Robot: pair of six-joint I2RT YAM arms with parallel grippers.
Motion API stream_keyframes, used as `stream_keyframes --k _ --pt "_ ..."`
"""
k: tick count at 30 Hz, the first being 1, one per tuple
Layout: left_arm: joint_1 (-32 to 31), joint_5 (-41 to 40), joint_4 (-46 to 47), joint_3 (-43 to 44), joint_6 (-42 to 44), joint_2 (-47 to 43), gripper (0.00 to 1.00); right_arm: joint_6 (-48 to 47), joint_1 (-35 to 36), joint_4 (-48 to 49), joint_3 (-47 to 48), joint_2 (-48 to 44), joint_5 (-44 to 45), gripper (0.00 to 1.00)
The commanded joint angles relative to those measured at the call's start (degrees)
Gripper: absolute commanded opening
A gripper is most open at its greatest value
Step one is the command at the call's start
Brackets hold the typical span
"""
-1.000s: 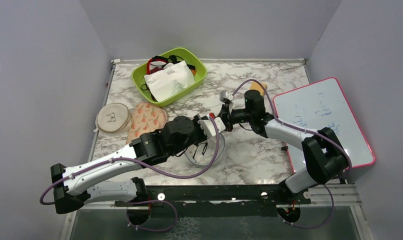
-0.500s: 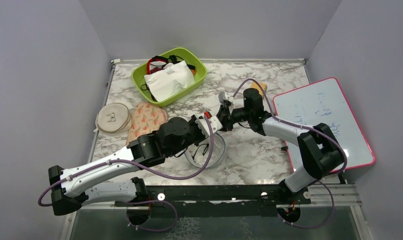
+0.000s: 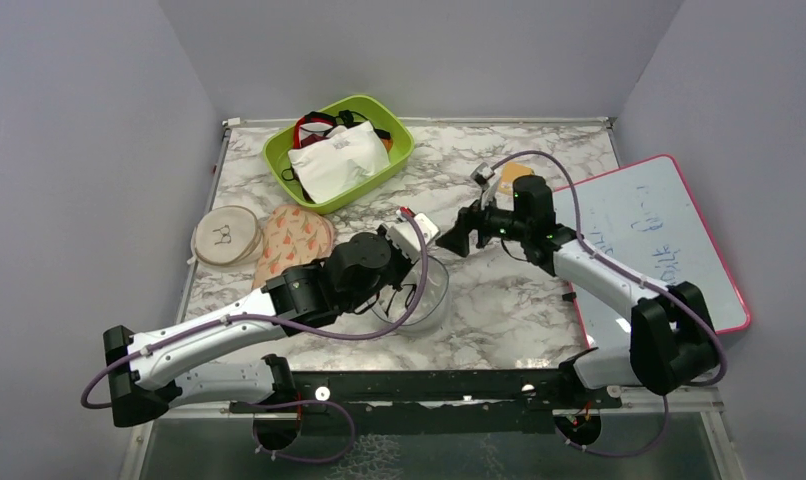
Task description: Unzip the laundry bag and remove the bra
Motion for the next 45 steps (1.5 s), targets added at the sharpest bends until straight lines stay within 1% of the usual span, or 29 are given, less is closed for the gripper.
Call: stream_keyframes --k 1,4,6,8,10,12,15,18,20,23,27,31,36,37,41,43,45 --pt "0.30 -5.30 -4.10 3.88 -8.09 0.96 0.00 5.02 -2.77 -16.29 4.09 -3.66 14.27 0.89" --pt "1.40 -5.90 -5.85 5.72 -10.84 1.53 0.00 2.96 -2.94 -28.65 9.99 -1.85 8.82 0.90" --pt "2.28 -5.35 -6.71 6.91 -11.73 2.08 0.00 4.76 -2.70 -31.11 9.83 -2.24 4.46 0.90" --pt "2.94 -5.36 -7.16 7.39 -12.65 2.87 0.00 8.11 -0.97 -29.14 7.33 -4.94 2.54 0.90" --pt "3.61 -5.41 -7.60 7.77 -14.04 3.56 0.00 11.61 1.26 -26.90 4.18 -8.59 3.64 0.89" --pt "4.16 -5.12 -8.07 8.23 -15.57 4.29 0.00 14.12 1.76 -27.73 2.36 -11.24 5.61 0.85" --pt "5.03 -3.75 -8.72 8.82 -17.13 5.24 0.00 14.22 1.90 -30.81 1.71 -13.02 7.17 0.77" --pt "5.82 -2.47 -9.08 9.48 -17.67 6.17 0.00 14.42 2.11 -29.69 -0.41 -14.59 3.68 0.72" --pt "6.19 -2.36 -9.68 10.15 -17.87 6.80 0.00 14.93 2.33 -29.03 -1.33 -15.41 3.14 0.71" --pt "6.80 -1.70 -10.01 10.77 -18.13 7.30 0.00 16.27 2.60 -26.30 -2.54 -15.28 1.14 0.71" --pt "7.38 -0.82 -10.16 11.44 -17.91 8.04 0.00 18.19 3.71 -21.84 -3.60 -12.08 -1.41 0.71" --pt "7.50 -0.54 -11.15 12.58 -17.81 8.83 0.00 18.76 5.45 -19.65 -2.56 -9.43 -0.69 0.70" --pt "8.04 -0.65 -12.15 13.54 -17.31 9.21 0.00 19.19 6.33 -19.24 -1.83 -6.78 0.35 0.61" --pt "8.28 -0.65 -12.55 13.76 -17.16 9.31 0.00 19.12 6.34 -19.58 -2.09 -6.63 0.88 0.58" --pt "9.78 -0.81 -14.51 15.09 -16.52 9.75 0.00 19.36 6.34 -19.07 -4.36 -7.37 1.29 0.41" --pt "10.74 -0.74 -15.52 15.76 -15.76 10.14 0.00 19.27 6.34 -19.68 -4.92 -7.82 1.96 0.36" --pt "11.89 -0.81 -16.42 16.54 -14.73 10.67 0.00 18.99 6.34 -20.36 -5.14 -8.46 2.78 0.34"
